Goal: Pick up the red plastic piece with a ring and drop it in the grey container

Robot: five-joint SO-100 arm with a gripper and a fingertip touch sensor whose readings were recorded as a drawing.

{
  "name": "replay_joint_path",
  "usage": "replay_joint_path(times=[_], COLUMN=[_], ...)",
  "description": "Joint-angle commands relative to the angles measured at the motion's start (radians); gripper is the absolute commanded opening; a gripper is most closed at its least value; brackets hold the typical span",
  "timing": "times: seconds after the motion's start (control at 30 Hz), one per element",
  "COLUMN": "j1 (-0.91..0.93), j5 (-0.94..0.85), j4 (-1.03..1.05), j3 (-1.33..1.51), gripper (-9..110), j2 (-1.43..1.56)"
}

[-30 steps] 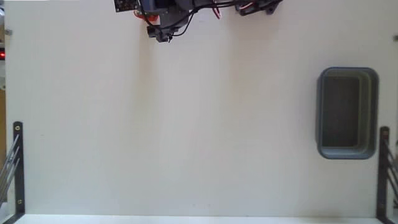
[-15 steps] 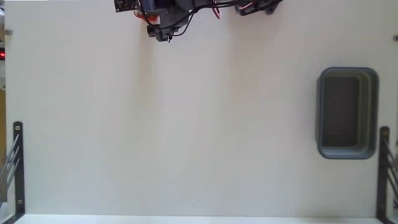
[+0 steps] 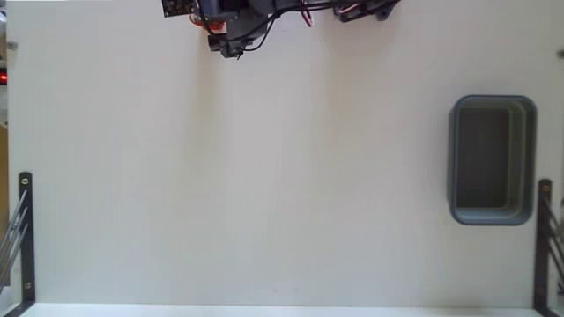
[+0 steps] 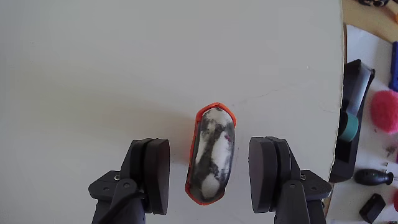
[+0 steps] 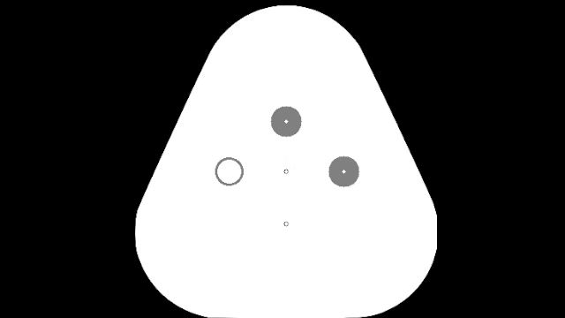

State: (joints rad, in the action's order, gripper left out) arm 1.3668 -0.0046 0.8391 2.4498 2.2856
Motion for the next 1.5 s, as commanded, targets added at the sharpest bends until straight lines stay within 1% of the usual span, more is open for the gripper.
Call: replay_joint_path(times=[0.0,1.47], j1=[0.023,0.023], j5=[0.005,0.005], j4=[-0.015,-0.015], j3=[0.004,0.004], gripper=[75,62], j2=[0.043,0.043])
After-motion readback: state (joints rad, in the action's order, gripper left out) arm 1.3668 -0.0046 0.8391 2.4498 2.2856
